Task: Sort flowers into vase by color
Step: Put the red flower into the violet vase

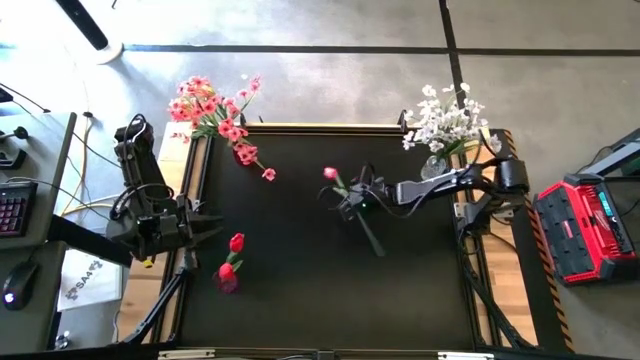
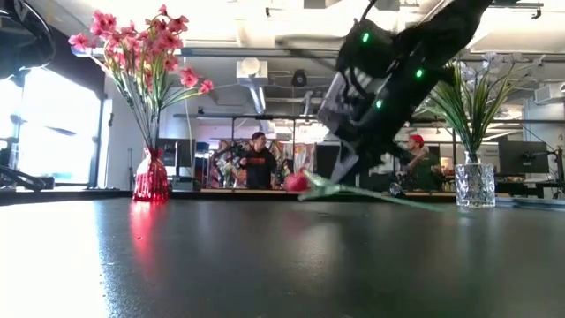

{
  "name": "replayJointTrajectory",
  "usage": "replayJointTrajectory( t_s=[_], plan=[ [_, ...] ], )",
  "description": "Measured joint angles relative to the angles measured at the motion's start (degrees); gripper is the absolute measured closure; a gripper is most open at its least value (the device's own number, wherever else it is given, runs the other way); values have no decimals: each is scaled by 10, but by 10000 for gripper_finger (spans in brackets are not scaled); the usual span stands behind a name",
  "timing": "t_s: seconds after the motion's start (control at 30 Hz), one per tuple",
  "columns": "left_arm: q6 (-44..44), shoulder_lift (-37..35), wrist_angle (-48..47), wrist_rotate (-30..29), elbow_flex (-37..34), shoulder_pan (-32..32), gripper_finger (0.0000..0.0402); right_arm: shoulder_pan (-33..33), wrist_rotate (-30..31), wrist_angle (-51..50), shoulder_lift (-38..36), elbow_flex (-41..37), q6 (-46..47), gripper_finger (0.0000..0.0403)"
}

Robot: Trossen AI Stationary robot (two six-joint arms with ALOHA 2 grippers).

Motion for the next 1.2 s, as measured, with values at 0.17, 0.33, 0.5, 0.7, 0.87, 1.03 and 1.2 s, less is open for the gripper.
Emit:
replayJointTrajectory(
  t_s=[0.17, 0.33, 0.5, 0.7, 0.87, 1.03, 1.2],
  plan=[
    [-3, 0, 1, 0, 19, 6, 300, 48, 67, 26, -43, 0, -45, 402],
    [-17, 0, 0, 0, 27, 17, 300, 64, 10, 1, -62, 2, -45, 401],
    [-25, 1, -1, 0, 27, 18, 300, 63, -68, -72, -56, 1, -64, 373],
    [-25, 0, -3, 0, 28, 18, 300, 57, -126, -18, -46, 1, -183, 280],
    [-25, 2, -12, 0, 28, 18, 300, 73, -154, 42, -2, 2, -267, 189],
    [-20, 2, -11, 0, 28, 18, 300, 70, -151, 57, 34, 2, -300, 156],
    [-14, 2, -10, 0, 28, 31, 300, 55, -153, 99, 77, 2, -322, 185]
  ],
)
